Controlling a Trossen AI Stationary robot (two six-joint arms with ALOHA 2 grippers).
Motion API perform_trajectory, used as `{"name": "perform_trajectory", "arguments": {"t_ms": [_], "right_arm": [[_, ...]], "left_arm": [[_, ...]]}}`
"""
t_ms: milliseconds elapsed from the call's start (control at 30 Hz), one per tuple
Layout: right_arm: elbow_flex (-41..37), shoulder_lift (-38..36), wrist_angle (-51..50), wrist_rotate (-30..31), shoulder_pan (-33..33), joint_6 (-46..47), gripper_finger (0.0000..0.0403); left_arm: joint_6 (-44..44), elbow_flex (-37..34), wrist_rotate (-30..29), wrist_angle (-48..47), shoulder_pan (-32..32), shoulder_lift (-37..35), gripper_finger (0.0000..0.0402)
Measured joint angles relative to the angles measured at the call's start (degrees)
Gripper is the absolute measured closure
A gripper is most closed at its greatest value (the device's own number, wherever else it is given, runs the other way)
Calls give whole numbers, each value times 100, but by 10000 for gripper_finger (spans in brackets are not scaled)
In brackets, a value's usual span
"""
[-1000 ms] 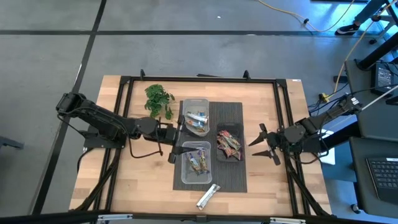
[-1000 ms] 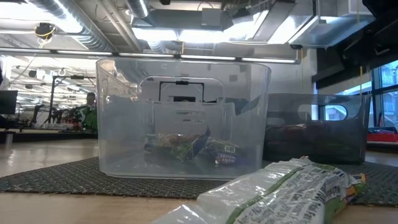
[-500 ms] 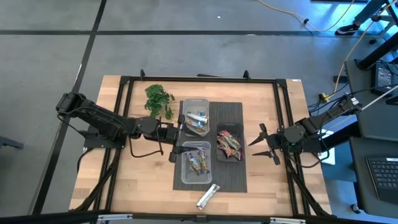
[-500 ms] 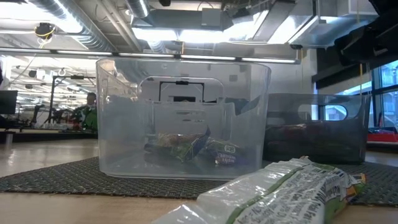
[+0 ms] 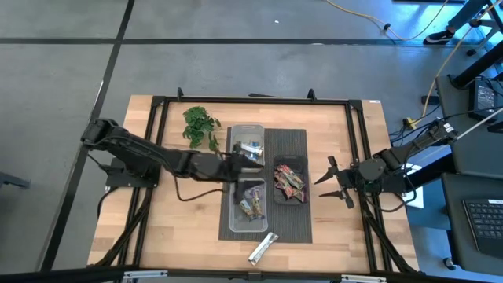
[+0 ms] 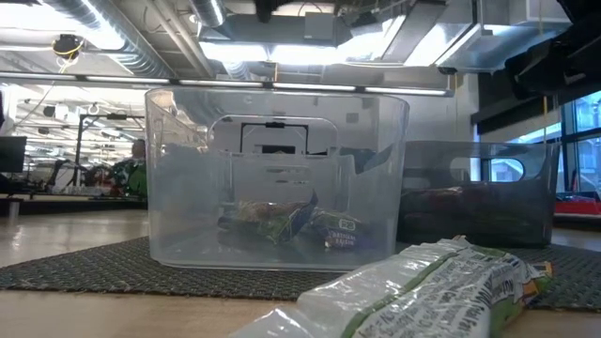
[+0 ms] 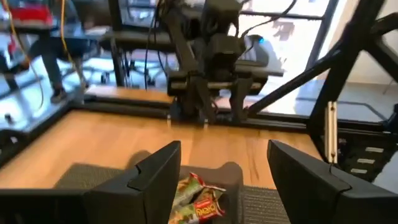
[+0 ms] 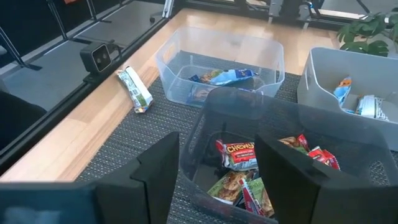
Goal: Pick and place Granola Bars by type
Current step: Put the yellow granola bar into the gray bin
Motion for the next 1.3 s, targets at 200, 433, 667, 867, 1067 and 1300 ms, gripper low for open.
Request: {"name": "perform_trajectory", "arguments": {"t_ms": [200,433,667,867,1067,1300], "right_arm": [[0,0,-43,2,0,2,190],[0,2,-147,2,-2,4,190],[2,2,-195,2,-2,39,190],[2,11,-216,0,-2,44,190],[2,13,-255,0,-2,46,190],[2,11,-258,0,-4,46,190]], "left_arm": [[-579,1088,25,-1006,-127,922,173],[-897,2438,399,-1989,-190,2006,169],[-1381,3809,495,-3481,-205,2823,173],[-1717,4388,506,-3977,-426,3359,170],[-2121,4496,772,-4036,-697,3630,172],[-3356,4497,843,-4572,-1046,3707,170]]}}
